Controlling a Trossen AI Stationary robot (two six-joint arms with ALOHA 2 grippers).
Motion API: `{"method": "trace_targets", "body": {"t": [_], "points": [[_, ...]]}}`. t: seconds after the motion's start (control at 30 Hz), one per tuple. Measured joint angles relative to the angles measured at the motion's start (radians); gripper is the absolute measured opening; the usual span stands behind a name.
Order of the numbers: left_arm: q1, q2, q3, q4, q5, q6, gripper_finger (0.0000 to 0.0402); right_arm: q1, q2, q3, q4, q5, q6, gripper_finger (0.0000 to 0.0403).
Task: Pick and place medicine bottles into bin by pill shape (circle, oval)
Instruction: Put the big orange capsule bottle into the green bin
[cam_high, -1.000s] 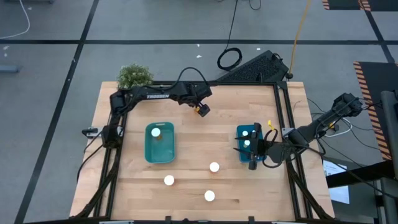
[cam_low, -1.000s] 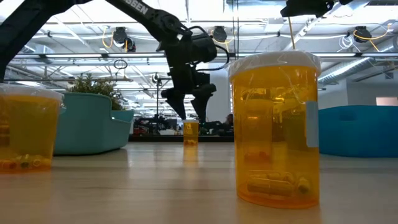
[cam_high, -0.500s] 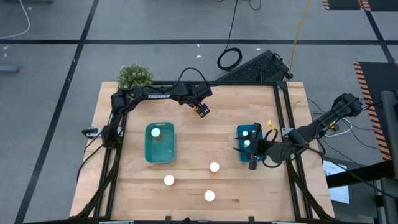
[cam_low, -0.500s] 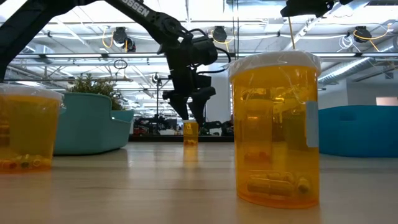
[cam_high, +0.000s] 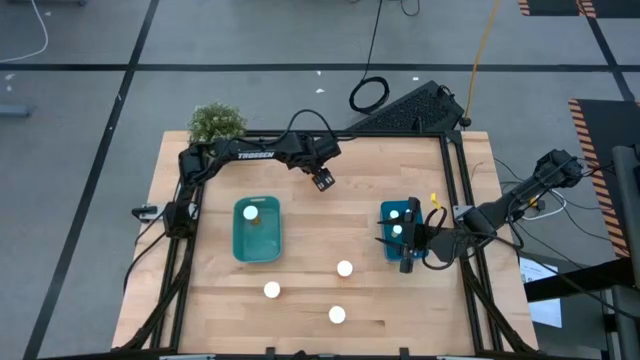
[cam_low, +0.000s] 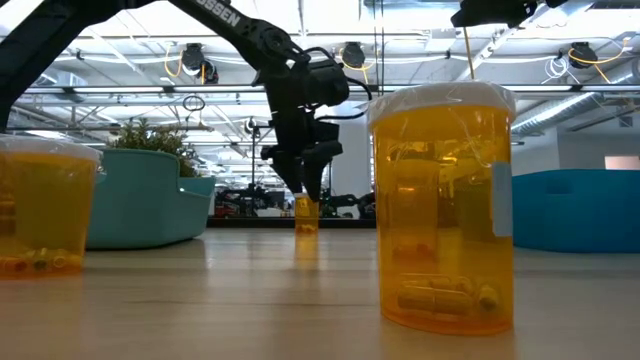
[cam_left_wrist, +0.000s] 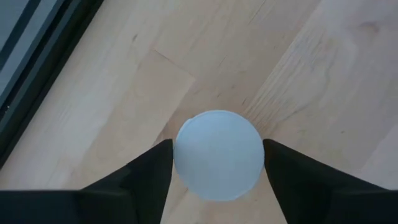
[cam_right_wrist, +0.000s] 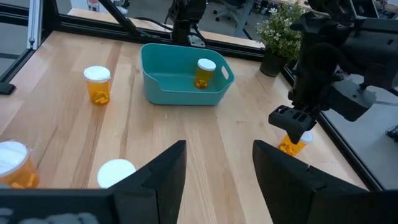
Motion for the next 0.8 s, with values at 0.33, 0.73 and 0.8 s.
{"method": "trace_targets", "body": {"t": [0.33,0.73,0.8], "points": [[-0.007,-0.015,0.0,-0.032,-0.001,0.039,0.0217,0.0,0.0,0.0,0.0,0.0,0.0,0.018],[-0.152,-0.237,0.0,-0.299,0.023,0.006,0.0217,0.001,0.0,0.0,-0.008,-0.002,0.012,0.018],[-0.203,-0.293,0.0,-0.322,0.023,-0.004,0.0217,0.001,0.0,0.0,-0.012,-0.002,0.02,0.018]]}}
